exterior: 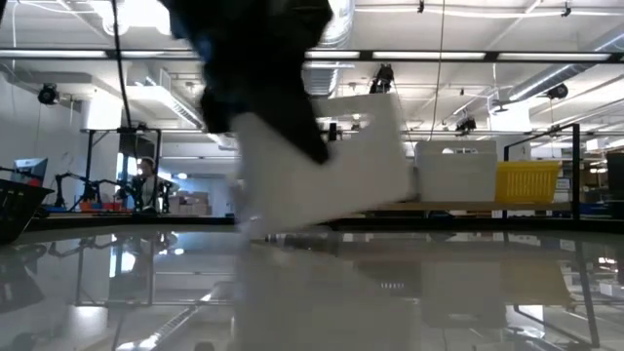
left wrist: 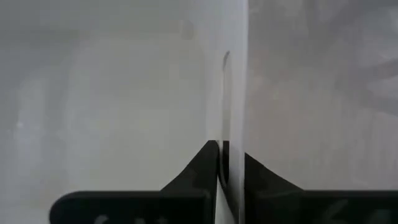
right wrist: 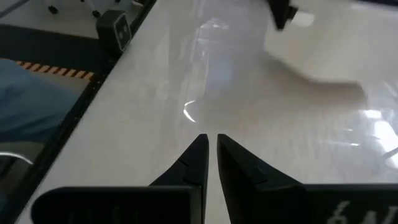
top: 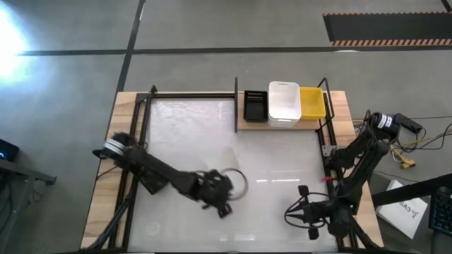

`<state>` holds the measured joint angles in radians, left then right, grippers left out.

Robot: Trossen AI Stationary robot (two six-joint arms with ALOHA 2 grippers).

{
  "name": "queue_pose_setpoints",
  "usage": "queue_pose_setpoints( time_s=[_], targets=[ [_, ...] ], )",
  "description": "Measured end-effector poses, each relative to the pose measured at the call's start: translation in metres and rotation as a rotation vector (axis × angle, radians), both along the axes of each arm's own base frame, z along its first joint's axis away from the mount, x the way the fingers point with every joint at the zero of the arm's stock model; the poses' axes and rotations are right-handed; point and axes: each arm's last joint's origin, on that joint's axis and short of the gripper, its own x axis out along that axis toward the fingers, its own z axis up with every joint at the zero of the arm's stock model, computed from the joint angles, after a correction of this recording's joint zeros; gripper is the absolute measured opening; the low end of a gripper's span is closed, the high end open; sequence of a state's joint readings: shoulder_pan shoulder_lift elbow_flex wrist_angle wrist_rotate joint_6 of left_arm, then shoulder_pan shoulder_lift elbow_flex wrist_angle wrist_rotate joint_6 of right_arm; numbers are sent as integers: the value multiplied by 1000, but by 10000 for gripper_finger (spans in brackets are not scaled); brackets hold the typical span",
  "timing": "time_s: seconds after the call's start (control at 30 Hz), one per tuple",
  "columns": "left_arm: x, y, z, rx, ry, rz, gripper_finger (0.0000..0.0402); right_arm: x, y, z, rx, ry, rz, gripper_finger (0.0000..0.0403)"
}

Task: Stack baskets on shelf by color
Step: Stack the white bin into the white bin on the shelf

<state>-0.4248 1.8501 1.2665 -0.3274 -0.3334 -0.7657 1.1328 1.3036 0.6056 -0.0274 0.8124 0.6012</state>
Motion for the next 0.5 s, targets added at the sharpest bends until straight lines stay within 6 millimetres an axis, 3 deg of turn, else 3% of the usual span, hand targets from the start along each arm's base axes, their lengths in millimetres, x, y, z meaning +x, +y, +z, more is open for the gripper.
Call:
queue_pose_setpoints(
  time_s=[0.27,0.5],
  targets=[
    [84,-35,-13,77,-67,-127,0,-22,-14,-1,59,109,-112,27],
    [118,-44,-5,126,-145,-211,7,-27,-17,-6,66,144,-161,27]
  ],
)
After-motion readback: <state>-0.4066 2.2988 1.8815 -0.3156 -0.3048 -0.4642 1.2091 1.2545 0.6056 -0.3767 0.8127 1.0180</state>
